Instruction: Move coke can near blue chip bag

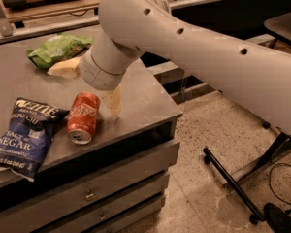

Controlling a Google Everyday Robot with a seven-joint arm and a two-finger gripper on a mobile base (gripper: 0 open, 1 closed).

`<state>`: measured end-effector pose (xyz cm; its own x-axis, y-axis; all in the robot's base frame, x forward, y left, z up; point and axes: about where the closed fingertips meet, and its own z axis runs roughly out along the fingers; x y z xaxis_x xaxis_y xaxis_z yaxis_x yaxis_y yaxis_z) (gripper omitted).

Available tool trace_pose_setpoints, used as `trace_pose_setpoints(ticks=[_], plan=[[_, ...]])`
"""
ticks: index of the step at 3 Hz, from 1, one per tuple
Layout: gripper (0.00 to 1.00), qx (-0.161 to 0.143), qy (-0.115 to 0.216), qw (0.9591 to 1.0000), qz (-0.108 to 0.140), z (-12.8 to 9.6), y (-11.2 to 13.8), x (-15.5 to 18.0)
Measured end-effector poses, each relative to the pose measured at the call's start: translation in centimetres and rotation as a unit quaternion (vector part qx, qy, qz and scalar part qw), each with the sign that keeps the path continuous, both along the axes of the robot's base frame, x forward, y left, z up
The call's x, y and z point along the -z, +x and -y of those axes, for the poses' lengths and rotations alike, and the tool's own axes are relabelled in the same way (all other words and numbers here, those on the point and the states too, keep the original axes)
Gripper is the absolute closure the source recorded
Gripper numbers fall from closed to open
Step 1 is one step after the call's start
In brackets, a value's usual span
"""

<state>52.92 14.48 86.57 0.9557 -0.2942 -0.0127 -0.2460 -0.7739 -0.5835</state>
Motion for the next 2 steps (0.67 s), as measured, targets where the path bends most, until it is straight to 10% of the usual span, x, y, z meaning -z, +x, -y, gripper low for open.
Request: trace_pose_setpoints(ticks=[2], plan=[[0.00, 0.011, 0.037, 0.9990, 0.022, 6.2, 3.6, -9.6]])
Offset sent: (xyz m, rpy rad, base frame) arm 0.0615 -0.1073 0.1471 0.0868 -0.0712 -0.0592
